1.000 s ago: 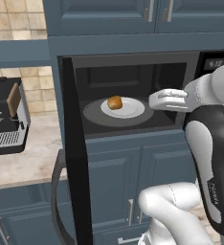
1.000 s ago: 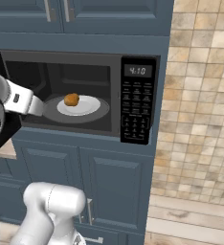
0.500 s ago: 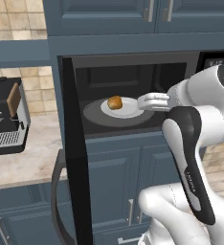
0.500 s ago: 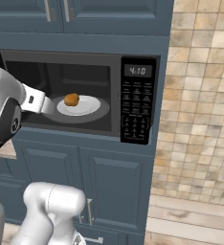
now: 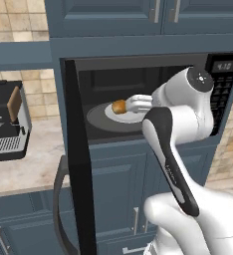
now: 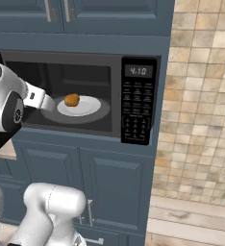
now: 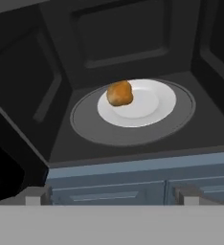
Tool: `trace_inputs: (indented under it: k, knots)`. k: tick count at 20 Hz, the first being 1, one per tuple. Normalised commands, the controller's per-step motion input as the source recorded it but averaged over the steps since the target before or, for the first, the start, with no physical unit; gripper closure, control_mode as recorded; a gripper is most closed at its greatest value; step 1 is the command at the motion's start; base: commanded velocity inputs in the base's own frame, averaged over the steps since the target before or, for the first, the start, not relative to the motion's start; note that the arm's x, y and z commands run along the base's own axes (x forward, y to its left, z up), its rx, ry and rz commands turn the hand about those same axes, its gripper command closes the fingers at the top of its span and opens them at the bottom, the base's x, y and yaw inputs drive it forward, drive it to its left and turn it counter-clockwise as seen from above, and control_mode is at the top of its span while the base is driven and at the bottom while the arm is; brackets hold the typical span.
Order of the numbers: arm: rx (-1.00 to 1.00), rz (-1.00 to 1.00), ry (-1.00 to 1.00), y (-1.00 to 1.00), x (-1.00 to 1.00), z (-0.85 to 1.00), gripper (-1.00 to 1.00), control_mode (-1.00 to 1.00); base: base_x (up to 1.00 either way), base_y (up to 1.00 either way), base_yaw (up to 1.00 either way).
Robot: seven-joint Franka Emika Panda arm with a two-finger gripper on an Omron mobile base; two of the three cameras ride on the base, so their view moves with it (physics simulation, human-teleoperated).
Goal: Retrieve the reheated potato from the microwave, then place the potato, cheese, and condiment on the cutting board.
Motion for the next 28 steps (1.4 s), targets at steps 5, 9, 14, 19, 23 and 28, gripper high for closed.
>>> trace_inputs:
  k: [5,9,14,19,23,28]
  knots:
    - [-0.01,0.0,-0.04,0.02,0.4,-0.25,-1.0,-1.0,0.0,0.0,0.0]
    - [0.0,0.0,0.0,0.03,0.5,-0.16,-1.0,-1.0,0.0,0.0,0.0]
    - [-0.01,0.0,0.0,0.07,0.46,-0.13,-1.0,-1.0,0.0,0.0,0.0]
    - [-0.03,0.0,0.0,0.12,0.46,-0.15,-1.0,-1.0,0.0,0.0,0.0]
    - [-0.04,-0.02,0.0,0.15,0.33,-0.27,-1.0,-1.0,0.0,0.0,0.0]
    - [-0.02,-0.06,0.0,0.08,0.39,-0.18,-1.0,-1.0,0.0,0.0,0.0]
